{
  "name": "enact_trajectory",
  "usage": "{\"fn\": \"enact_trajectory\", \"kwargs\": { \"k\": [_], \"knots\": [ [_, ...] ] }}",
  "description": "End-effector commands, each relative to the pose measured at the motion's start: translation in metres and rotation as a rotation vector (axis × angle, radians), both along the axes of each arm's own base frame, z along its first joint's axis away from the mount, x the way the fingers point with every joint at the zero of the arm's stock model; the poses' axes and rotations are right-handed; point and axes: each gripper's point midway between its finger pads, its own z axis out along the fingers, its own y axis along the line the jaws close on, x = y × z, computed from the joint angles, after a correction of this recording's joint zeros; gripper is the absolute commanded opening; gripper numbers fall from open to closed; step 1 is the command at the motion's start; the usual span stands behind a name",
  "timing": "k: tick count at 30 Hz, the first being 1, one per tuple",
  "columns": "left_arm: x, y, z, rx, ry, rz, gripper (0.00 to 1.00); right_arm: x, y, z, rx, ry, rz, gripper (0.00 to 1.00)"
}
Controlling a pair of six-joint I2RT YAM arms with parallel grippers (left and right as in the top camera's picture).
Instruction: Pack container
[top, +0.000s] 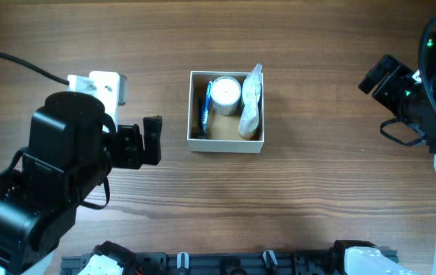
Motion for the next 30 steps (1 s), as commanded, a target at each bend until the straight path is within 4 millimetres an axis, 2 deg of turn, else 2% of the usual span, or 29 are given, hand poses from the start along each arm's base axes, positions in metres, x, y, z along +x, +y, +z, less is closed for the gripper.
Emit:
{"fn": "enact_trajectory", "kwargs": {
  "k": [1,6,9,14,15,17,23,30],
  "knots": [
    [0.010,0.008,-0.008,0.062,-0.004,0.030,1.00,0.003,-0.002,0.000,0.004,-0.001,-0.020,1.00],
    [0.031,0.013,-0.022,0.025,-0.090,0.065,1.00,0.003,-0.002,0.000,0.004,-0.001,-0.020,1.00],
    [0.038,0.021,-0.044,-0.034,-0.132,0.092,1.00,0.003,-0.002,0.000,0.004,-0.001,-0.020,1.00],
    [0.039,0.042,-0.109,-0.096,-0.176,0.153,1.00,0.003,-0.002,0.000,0.004,-0.001,-0.019,1.00],
    [0.029,0.049,-0.143,-0.114,-0.199,0.169,1.00,0.003,-0.002,0.000,0.004,-0.001,-0.020,1.00],
    [0.023,0.053,-0.158,-0.118,-0.218,0.178,1.00,0.003,-0.002,0.000,0.004,-0.001,-0.020,1.00],
    [0.008,0.063,-0.188,-0.130,-0.302,0.210,1.00,0.003,-0.002,0.000,0.005,-0.001,-0.020,1.00],
    [-0.004,0.075,-0.204,-0.134,-0.372,0.252,1.00,0.003,-0.002,0.000,0.004,-0.001,-0.020,1.00]
  ]
}}
